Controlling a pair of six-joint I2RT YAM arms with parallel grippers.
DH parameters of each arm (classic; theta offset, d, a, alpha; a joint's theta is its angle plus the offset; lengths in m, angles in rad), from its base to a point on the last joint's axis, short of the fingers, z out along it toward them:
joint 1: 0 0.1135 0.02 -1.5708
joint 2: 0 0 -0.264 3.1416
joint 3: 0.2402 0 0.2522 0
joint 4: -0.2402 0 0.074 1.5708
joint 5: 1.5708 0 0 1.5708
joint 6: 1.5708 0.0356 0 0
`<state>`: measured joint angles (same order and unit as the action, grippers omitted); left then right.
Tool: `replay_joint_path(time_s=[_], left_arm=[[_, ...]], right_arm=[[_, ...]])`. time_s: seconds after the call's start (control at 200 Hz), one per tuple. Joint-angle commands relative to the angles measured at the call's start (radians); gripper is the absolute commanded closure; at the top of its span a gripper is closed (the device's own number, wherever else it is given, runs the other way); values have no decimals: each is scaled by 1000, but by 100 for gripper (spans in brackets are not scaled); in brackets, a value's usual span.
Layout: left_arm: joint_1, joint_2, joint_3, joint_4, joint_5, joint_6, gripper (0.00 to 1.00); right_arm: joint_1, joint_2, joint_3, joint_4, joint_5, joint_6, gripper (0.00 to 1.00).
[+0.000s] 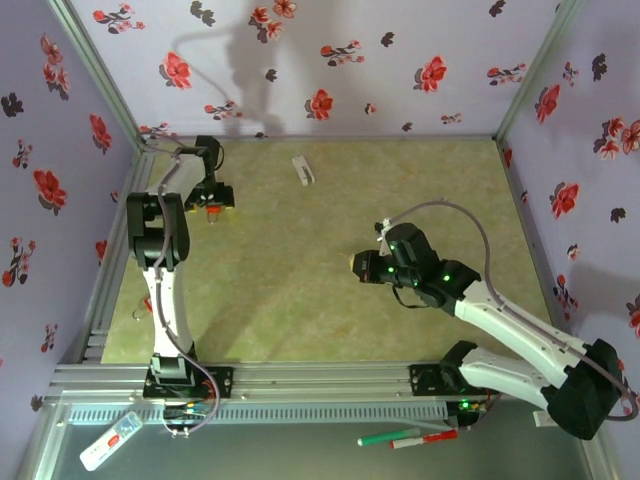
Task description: Unlock with the key
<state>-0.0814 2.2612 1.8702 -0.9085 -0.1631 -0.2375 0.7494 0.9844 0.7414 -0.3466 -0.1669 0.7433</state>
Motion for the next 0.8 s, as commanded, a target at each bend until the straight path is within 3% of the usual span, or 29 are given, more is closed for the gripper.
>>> replay_joint_path(time_s=[0.0, 0.45, 0.705, 0.795], left_arm=[[20, 26, 43, -38, 29, 35, 17], [30, 108, 131, -88, 109, 67, 31], [32, 124, 134, -92, 128, 86, 55], [32, 113, 105, -72, 129, 93, 56]], right_arm=[[8, -21, -16, -31, 35, 16, 100], [8, -13, 11, -74, 49, -3, 100], [2, 63, 86, -140, 53, -65, 100], [-28, 94, 110, -161, 41, -91, 100]])
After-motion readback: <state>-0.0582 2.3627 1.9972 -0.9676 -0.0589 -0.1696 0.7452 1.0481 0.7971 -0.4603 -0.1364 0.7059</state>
